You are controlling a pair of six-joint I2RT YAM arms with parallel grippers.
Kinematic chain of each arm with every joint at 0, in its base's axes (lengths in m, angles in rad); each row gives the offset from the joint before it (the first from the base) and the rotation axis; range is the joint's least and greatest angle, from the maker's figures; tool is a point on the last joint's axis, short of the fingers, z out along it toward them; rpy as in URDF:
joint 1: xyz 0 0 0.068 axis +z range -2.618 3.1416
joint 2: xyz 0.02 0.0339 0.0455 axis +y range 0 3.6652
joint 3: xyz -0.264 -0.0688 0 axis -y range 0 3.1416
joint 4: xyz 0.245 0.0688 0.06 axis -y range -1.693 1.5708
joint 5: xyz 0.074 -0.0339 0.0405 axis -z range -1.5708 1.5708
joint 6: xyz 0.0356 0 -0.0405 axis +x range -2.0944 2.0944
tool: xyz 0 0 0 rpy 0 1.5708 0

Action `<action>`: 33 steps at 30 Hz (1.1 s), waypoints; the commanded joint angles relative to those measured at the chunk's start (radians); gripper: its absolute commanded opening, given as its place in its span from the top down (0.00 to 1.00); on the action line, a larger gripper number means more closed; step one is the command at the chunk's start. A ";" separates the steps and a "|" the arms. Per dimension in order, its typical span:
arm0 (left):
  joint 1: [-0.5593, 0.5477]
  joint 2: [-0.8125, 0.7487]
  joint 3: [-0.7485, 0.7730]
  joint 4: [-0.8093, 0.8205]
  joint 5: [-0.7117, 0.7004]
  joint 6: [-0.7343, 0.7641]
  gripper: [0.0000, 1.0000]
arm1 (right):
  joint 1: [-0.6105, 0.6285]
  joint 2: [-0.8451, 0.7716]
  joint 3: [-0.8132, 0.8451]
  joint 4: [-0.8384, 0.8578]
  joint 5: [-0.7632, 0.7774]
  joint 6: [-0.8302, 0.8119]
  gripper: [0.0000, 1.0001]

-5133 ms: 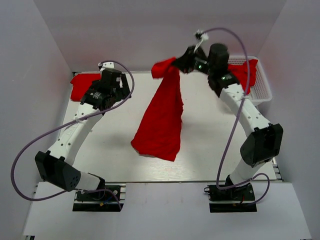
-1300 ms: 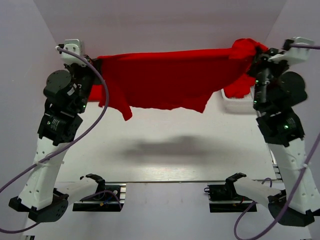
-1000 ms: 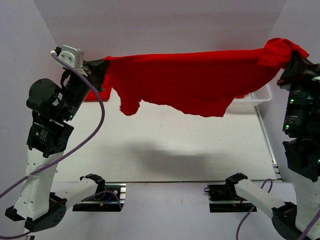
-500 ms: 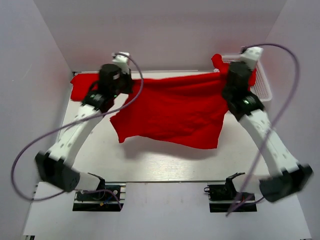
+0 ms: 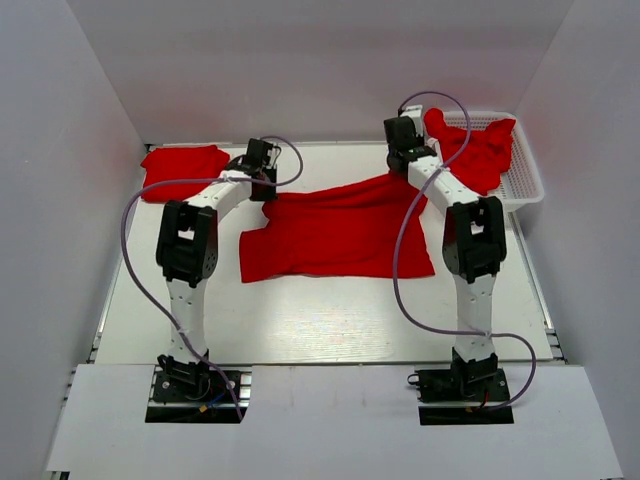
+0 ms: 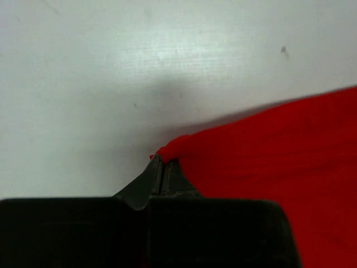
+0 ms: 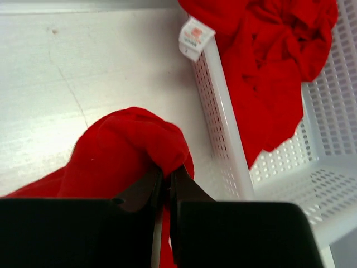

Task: Fold and stack the t-shirts
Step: Flatten out the tshirt

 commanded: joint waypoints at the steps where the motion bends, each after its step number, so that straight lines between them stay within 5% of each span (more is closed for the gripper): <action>1: 0.019 0.027 0.119 0.037 -0.016 0.015 1.00 | -0.020 0.026 0.145 -0.003 0.000 -0.018 1.00; 6: 0.030 0.142 0.263 -0.015 -0.026 0.015 1.00 | -0.032 0.115 0.199 0.072 -0.015 -0.038 1.00; 7: 0.039 0.154 0.277 -0.027 -0.026 0.015 0.93 | -0.031 0.119 0.200 0.086 -0.024 -0.072 1.00; 11: 0.048 0.164 0.300 -0.027 -0.017 0.024 0.07 | -0.028 0.171 0.226 0.163 -0.070 -0.143 0.86; 12: 0.048 0.164 0.309 -0.027 -0.016 0.033 0.00 | -0.026 0.194 0.252 0.152 -0.079 -0.146 0.69; 13: 0.048 0.164 0.309 -0.027 -0.016 0.033 0.00 | -0.029 0.198 0.280 0.140 -0.098 -0.145 0.57; 14: 0.048 0.141 0.309 -0.027 -0.016 0.042 0.00 | -0.029 0.196 0.290 0.137 -0.107 -0.146 0.26; 16: 0.048 0.122 0.320 -0.038 -0.030 0.053 0.00 | -0.022 0.184 0.297 0.139 -0.115 -0.165 0.10; 25: 0.048 -0.081 0.227 -0.110 -0.079 0.085 0.00 | 0.002 0.046 0.301 0.048 -0.259 -0.143 0.10; 30: 0.025 -0.319 -0.074 -0.160 -0.164 0.064 0.00 | 0.020 -0.097 0.248 -0.146 -0.377 -0.050 0.10; 33: 0.025 -0.506 -0.301 -0.160 -0.130 0.010 0.00 | 0.029 -0.265 0.023 -0.176 -0.462 0.060 0.10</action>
